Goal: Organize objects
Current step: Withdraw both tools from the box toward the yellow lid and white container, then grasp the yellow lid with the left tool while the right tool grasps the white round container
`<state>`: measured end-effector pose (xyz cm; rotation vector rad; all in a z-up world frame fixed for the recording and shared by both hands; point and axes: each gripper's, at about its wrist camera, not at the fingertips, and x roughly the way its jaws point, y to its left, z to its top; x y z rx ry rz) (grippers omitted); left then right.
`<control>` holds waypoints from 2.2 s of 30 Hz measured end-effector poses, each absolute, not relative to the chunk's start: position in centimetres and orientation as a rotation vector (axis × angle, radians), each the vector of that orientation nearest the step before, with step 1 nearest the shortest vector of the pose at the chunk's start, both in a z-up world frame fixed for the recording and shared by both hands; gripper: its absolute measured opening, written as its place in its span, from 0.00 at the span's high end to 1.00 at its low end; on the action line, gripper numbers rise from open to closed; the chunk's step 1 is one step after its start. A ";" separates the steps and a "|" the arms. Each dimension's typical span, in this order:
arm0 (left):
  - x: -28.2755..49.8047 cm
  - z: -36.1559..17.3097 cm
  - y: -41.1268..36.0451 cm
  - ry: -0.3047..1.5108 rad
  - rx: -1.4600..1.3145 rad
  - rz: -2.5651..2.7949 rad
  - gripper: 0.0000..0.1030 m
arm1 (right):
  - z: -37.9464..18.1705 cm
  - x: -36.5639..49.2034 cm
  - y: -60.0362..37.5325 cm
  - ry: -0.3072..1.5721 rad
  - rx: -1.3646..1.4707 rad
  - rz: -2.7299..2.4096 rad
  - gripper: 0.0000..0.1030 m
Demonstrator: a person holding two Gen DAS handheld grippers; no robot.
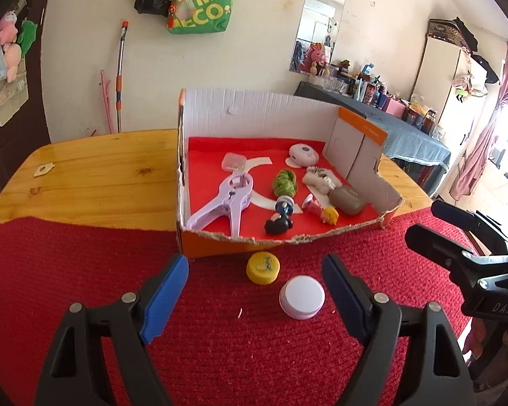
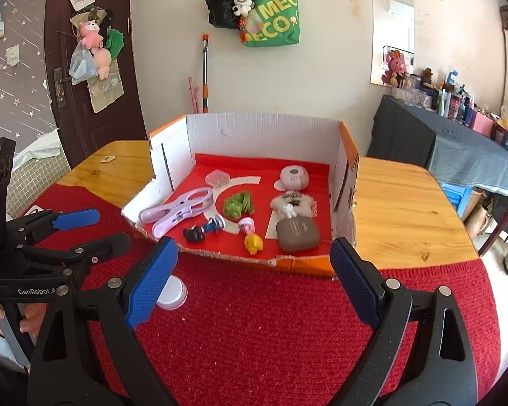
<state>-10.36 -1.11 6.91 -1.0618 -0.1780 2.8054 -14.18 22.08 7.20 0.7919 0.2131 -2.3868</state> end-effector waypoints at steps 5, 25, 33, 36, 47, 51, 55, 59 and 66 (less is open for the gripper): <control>-10.5 4.7 -1.6 -0.204 -1.153 2.801 0.16 | 4.8 -14.0 21.9 0.203 0.867 -2.350 0.11; -10.7 3.7 -5.0 -0.174 -1.249 2.808 0.14 | -0.3 -14.9 14.8 0.402 1.077 -2.152 0.11; -11.7 3.2 -3.8 -0.132 -1.264 2.740 0.14 | -0.4 -16.2 17.3 0.388 1.112 -2.241 0.11; -12.3 2.9 -3.1 -0.121 -1.268 2.703 0.14 | 0.0 -16.9 19.2 0.334 1.107 -2.249 0.11; -14.2 2.6 -1.4 -0.037 -1.266 2.637 0.28 | 0.1 -17.1 18.2 0.446 1.011 -2.061 0.12; -14.6 2.6 -0.8 0.003 -1.257 2.616 0.33 | -0.5 -17.0 17.3 0.484 1.009 -2.037 0.18; -15.1 2.6 -0.3 0.040 -1.253 2.599 0.41 | -0.8 -16.9 16.8 0.491 1.013 -2.050 0.20; -15.6 2.7 -0.1 0.050 -1.251 2.584 0.46 | -0.6 -17.2 16.7 0.470 1.018 -2.049 0.28; -15.8 2.7 0.3 0.031 -1.232 2.557 0.69 | -0.6 -16.6 15.8 0.516 0.985 -2.053 0.42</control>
